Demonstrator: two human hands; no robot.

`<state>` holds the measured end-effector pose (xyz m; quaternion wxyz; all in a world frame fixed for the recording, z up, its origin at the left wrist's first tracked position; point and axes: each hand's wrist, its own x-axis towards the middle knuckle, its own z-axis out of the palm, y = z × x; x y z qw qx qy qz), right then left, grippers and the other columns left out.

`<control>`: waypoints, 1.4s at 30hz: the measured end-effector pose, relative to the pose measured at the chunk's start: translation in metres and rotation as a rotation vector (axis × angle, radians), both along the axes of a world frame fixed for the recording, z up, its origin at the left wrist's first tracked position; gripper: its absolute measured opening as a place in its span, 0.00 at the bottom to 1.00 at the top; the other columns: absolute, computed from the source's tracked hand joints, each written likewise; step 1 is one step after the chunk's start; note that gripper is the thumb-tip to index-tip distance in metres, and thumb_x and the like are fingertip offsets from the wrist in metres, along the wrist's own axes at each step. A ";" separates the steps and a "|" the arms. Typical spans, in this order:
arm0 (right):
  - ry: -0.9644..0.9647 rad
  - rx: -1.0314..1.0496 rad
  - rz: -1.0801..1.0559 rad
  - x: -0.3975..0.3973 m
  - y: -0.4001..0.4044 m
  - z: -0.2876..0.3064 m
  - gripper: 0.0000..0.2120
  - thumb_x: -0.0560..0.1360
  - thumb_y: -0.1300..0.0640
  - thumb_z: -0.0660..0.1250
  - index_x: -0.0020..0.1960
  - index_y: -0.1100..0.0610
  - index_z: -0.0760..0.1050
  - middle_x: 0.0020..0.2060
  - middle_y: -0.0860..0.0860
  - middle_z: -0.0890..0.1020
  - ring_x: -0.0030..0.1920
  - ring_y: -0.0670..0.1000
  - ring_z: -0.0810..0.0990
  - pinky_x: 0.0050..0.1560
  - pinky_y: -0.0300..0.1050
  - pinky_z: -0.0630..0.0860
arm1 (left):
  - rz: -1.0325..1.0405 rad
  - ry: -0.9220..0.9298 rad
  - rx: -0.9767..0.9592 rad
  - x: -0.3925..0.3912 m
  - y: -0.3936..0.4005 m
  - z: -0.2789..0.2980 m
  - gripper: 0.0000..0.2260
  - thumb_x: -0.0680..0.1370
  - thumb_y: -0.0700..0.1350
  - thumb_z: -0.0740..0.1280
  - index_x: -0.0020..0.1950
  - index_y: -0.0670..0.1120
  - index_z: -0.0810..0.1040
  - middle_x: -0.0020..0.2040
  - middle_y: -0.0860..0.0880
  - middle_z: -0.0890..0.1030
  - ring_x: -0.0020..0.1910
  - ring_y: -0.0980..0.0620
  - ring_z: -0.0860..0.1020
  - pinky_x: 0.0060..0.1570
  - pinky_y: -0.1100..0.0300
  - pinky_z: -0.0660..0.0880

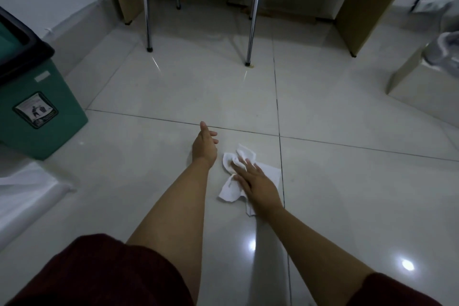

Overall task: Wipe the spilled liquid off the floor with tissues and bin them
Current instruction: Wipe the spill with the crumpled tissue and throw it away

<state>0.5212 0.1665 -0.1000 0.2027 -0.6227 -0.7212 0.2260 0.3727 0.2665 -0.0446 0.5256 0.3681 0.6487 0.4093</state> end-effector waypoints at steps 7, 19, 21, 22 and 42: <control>-0.010 0.046 -0.251 0.036 0.000 -0.002 0.20 0.83 0.51 0.54 0.75 0.47 0.62 0.76 0.45 0.59 0.77 0.47 0.54 0.74 0.37 0.44 | -0.016 0.018 0.012 0.003 0.003 -0.007 0.28 0.81 0.61 0.42 0.48 0.44 0.75 0.45 0.44 0.77 0.42 0.47 0.73 0.45 0.55 0.69; -0.112 0.054 -0.134 -0.053 0.039 -0.012 0.34 0.76 0.30 0.46 0.76 0.38 0.38 0.78 0.46 0.44 0.78 0.49 0.41 0.74 0.44 0.34 | 0.070 0.075 0.043 -0.016 0.004 -0.014 0.30 0.82 0.59 0.42 0.54 0.41 0.77 0.53 0.38 0.80 0.55 0.37 0.77 0.60 0.48 0.73; -0.115 0.059 -0.102 -0.052 0.051 -0.012 0.34 0.78 0.34 0.50 0.77 0.41 0.38 0.78 0.46 0.47 0.78 0.49 0.43 0.73 0.42 0.33 | 0.102 0.087 0.064 -0.025 0.006 -0.016 0.29 0.82 0.58 0.43 0.53 0.41 0.77 0.52 0.38 0.81 0.52 0.37 0.78 0.56 0.50 0.74; -0.118 0.065 -0.088 -0.054 0.059 -0.012 0.33 0.79 0.36 0.51 0.78 0.43 0.40 0.78 0.46 0.49 0.78 0.49 0.44 0.74 0.41 0.34 | 0.125 0.093 0.079 -0.031 0.009 -0.017 0.28 0.82 0.58 0.44 0.51 0.42 0.77 0.50 0.38 0.81 0.47 0.38 0.77 0.53 0.51 0.74; -0.187 0.068 0.021 -0.105 0.213 -0.010 0.28 0.81 0.56 0.55 0.78 0.56 0.50 0.78 0.56 0.51 0.78 0.54 0.48 0.77 0.46 0.43 | 0.441 0.055 0.263 -0.085 0.069 -0.040 0.20 0.83 0.52 0.51 0.37 0.51 0.77 0.33 0.52 0.77 0.30 0.54 0.72 0.34 0.61 0.69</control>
